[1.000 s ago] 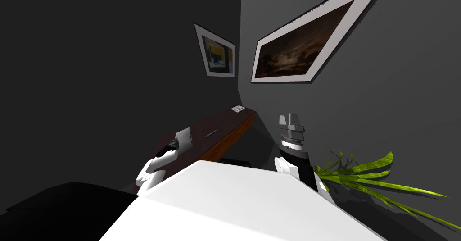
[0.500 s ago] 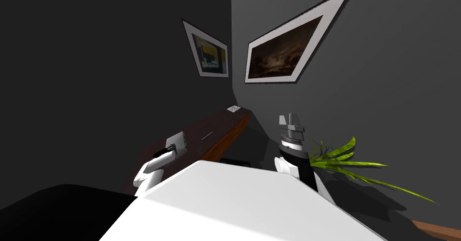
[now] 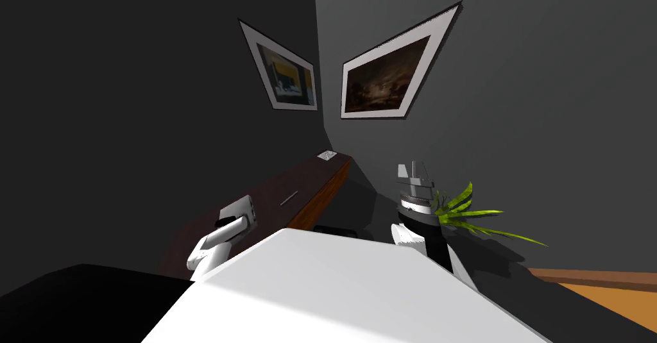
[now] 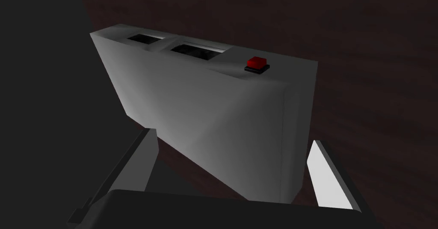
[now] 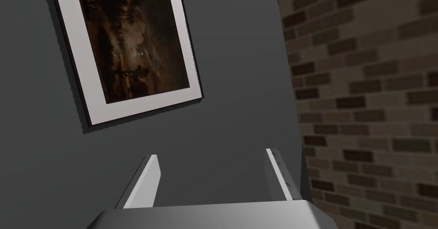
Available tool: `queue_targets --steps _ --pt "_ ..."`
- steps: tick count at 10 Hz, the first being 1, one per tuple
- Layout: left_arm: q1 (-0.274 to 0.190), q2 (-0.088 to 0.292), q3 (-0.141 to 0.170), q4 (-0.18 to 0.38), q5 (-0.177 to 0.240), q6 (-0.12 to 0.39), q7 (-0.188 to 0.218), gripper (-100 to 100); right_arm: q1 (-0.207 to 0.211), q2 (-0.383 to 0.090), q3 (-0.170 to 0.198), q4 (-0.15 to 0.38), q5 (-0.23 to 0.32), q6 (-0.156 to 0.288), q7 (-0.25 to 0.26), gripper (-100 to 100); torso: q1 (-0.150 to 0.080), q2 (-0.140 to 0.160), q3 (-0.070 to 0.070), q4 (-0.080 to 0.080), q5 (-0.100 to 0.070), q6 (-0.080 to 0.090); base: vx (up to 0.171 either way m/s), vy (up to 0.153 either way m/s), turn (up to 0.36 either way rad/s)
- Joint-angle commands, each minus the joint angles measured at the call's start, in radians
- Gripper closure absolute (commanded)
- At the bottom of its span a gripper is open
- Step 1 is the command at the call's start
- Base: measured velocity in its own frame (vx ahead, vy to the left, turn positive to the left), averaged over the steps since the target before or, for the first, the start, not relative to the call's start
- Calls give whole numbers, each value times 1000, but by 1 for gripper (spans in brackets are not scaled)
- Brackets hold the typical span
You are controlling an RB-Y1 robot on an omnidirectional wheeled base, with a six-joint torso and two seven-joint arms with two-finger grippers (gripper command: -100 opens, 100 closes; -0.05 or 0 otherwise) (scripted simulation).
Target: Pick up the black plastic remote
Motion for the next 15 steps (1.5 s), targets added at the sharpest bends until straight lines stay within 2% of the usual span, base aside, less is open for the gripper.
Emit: queue_targets --steps 1,2,4,5,6,8,9,10,11,15 --pt "-9 14 10 48 16 21 0 -100 0 0 0 0 0 0 0 0 0 0 0 0 0 0 22 5 -121" --pt "-26 26 30 83 29 61 6 -100 0 0 0 0 0 0 0 0 0 0 0 0 0 -1 30 -3 -196" --pt "-26 26 30 99 29 61 6 -100 0 0 0 0 0 0 0 0 0 0 0 0 0 -1 20 3 -77" --pt "-42 39 48 135 41 98 14 -100 0 0 0 0 0 0 0 0 0 0 0 0 0 -1 22 -1 -240" --pt "-42 39 48 149 41 98 14 -100 0 0 0 0 0 0 0 0 0 0 0 0 0 0 23 7 -134" --pt "-73 64 79 232 64 154 28 -100 0 0 0 0 0 0 0 0 0 -1 -1 0 0 0 52 9 -259" --pt "-73 64 79 241 64 163 28 -100 0 0 0 0 0 0 0 0 1 -2 -1 0 0 0 47 15 -122" --pt "-87 77 91 280 74 191 35 -100 0 0 0 0 0 0 0 0 0 -2 -1 -1 0 -1 41 7 -146" --pt "-87 77 91 283 74 191 35 -100 0 0 0 0 0 0 0 0 0 -2 -1 0 0 -1 32 7 -131" --pt "-135 124 124 417 107 277 63 -100 0 0 0 0 0 0 0 0 0 -3 -2 -1 0 0 65 19 -248"
